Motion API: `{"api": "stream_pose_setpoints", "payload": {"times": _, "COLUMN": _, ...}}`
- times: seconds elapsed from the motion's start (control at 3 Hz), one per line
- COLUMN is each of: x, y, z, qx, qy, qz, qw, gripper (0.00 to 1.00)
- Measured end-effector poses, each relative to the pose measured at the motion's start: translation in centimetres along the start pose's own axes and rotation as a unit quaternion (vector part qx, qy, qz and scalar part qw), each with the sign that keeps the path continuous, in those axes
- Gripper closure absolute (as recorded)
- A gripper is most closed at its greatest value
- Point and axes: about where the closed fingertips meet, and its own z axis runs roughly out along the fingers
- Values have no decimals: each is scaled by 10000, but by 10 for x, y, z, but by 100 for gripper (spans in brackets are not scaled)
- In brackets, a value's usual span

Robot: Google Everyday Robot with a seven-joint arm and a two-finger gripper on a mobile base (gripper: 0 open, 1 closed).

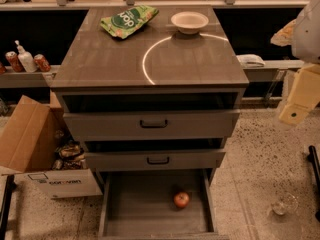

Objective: Pick apple from bottom drawer and place on counter

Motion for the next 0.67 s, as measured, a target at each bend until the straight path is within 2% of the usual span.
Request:
{"api": "stream_pose_setpoints", "payload": {"times": 0.33, "x": 0, "y": 0, "z": 0, "qx": -1, "qy": -2, "qz": 0, "qw": 10000, "gripper": 0}}
{"api": "stream_pose_setpoints", "payload": {"times": 0.67, "x": -3, "y": 9, "z": 24, "qx": -184, "qy": -269, "qz": -69, "qw": 9994, "gripper": 0}}
